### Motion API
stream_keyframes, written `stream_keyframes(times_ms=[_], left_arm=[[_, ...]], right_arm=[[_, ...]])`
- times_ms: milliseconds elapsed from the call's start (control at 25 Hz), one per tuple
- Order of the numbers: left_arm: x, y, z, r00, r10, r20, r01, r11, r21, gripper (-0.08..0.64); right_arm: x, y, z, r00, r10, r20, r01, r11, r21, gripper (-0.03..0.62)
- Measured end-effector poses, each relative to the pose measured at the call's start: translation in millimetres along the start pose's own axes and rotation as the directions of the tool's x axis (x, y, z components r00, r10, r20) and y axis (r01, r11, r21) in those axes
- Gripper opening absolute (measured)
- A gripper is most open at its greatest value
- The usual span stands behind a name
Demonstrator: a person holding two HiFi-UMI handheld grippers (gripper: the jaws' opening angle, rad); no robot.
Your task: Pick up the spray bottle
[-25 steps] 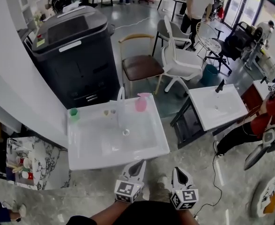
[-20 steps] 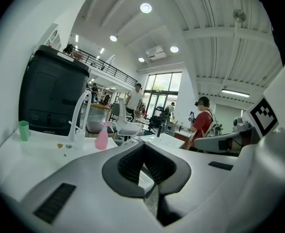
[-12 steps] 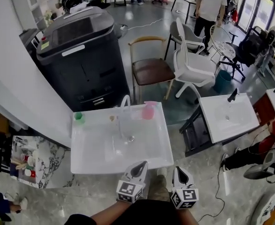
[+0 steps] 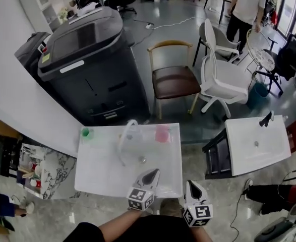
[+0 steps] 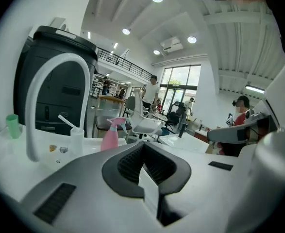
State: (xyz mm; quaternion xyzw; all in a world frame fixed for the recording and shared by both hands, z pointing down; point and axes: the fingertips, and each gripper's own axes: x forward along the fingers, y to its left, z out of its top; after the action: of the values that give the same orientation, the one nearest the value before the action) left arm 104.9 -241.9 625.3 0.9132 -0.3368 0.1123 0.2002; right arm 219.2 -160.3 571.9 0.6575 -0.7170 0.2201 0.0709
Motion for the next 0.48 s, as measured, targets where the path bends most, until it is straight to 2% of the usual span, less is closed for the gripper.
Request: stream_keyframes(times_ms=[360,480], left_arm=[[95.3,43.0,30.3,0.985,0.171,0.037,-0.172,0.985,0.033,0.017],[124.3,60.2,33.3,0.977,0.214,0.024,-0.214,0.977,0.016,0.021]], right_arm=[[55.7,-69.1,22.0,0.994,0.088,-0.057,-0.089,0.996,-0.009,-0.002],[72.1,-89.0,26.7,0.990,0.122,-0.077,-0.124,0.992,-0.025,-0.002]])
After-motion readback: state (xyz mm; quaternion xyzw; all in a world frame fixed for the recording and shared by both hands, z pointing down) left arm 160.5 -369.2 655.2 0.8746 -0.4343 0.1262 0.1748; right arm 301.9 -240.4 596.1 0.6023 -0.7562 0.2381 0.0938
